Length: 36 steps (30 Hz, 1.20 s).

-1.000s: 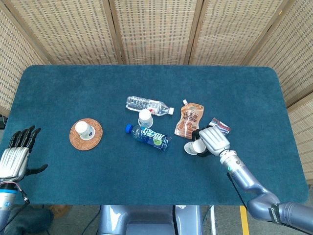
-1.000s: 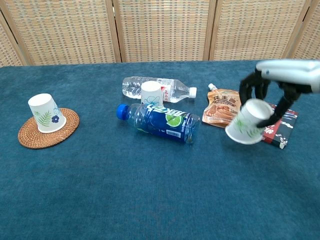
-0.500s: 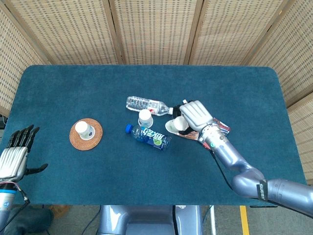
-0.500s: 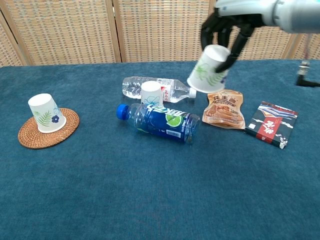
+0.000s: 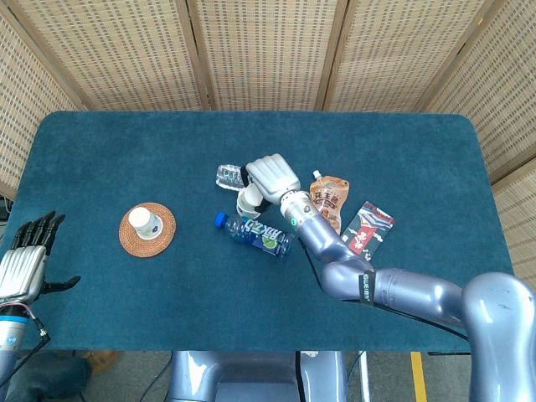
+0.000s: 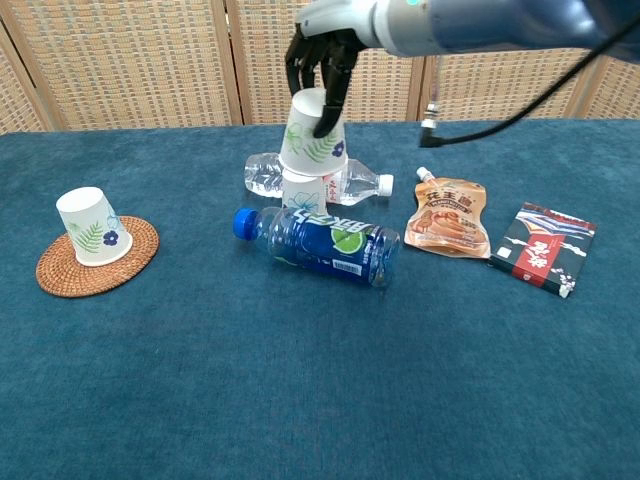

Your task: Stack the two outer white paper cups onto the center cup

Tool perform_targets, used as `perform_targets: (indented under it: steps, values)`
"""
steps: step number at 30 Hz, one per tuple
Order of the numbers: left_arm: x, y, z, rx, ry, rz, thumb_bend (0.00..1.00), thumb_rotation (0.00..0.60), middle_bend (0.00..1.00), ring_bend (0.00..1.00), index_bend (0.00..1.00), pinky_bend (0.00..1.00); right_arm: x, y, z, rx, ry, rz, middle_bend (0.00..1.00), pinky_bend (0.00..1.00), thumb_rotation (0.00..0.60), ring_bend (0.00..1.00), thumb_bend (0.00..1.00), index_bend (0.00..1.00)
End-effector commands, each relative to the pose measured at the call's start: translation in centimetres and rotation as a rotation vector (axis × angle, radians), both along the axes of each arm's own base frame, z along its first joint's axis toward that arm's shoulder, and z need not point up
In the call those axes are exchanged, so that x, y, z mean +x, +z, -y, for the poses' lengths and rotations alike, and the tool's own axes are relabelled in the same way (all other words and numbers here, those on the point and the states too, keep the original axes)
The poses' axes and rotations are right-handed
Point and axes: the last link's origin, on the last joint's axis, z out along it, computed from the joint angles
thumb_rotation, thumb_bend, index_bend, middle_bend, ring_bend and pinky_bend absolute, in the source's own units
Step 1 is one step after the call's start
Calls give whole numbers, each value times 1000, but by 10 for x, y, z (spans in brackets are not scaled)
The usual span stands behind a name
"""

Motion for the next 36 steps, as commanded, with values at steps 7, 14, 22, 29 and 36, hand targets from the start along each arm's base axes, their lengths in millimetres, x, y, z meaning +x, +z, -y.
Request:
perform_targets:
  steps: [7,14,22,29,36]
  values:
    - [-8,3,-6,-3,40,8,0,600,0,0,0,0,20,-25,15,-6,-21,-14,574,421,600,507,374,527]
    - [-11,5,-9,1,52,11,0,600,0,0,0,0,23,-33,20,-4,-40,-23,572,421,600,507,373,522]
    - [-13,7,-10,5,60,18,0,600,0,0,0,0,23,-38,22,-4,-54,-71,374,317,600,349,281,373]
    - [-13,7,-11,-2,58,21,0,600,0,0,0,0,21,-33,16,49,-99,-149,16,0,600,6,44,99]
    - [-12,9,-9,8,54,29,0,600,0,0,0,0,23,-27,3,69,-102,-178,16,0,600,1,45,105]
